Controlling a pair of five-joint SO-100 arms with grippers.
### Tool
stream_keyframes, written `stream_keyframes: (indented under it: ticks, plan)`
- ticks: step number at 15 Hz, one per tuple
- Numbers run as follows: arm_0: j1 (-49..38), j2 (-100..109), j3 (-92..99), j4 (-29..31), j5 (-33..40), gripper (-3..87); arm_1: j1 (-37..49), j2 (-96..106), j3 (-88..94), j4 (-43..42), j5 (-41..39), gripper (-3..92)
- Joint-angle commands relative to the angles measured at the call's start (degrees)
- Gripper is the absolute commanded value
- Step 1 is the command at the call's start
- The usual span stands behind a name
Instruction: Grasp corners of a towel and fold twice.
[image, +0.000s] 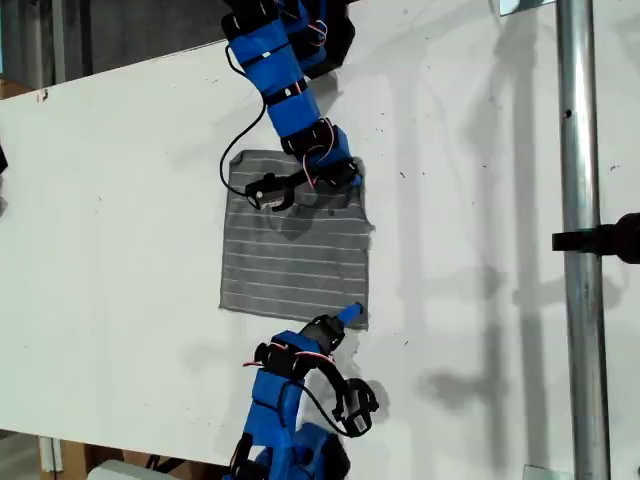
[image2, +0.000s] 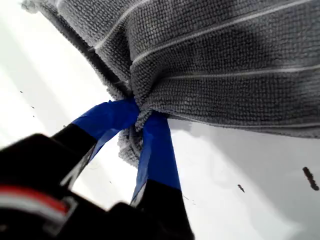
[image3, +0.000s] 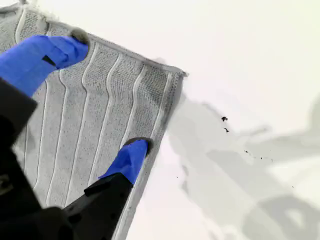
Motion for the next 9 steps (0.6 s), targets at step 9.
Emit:
stream_keyframes:
  ticks: [9]
  plan:
    - [-4.7, -15.5, -1.1, -10.5, -6.0, 1.8, -1.0, 0.6, -0.3, -2.5, 0.9, -0.2]
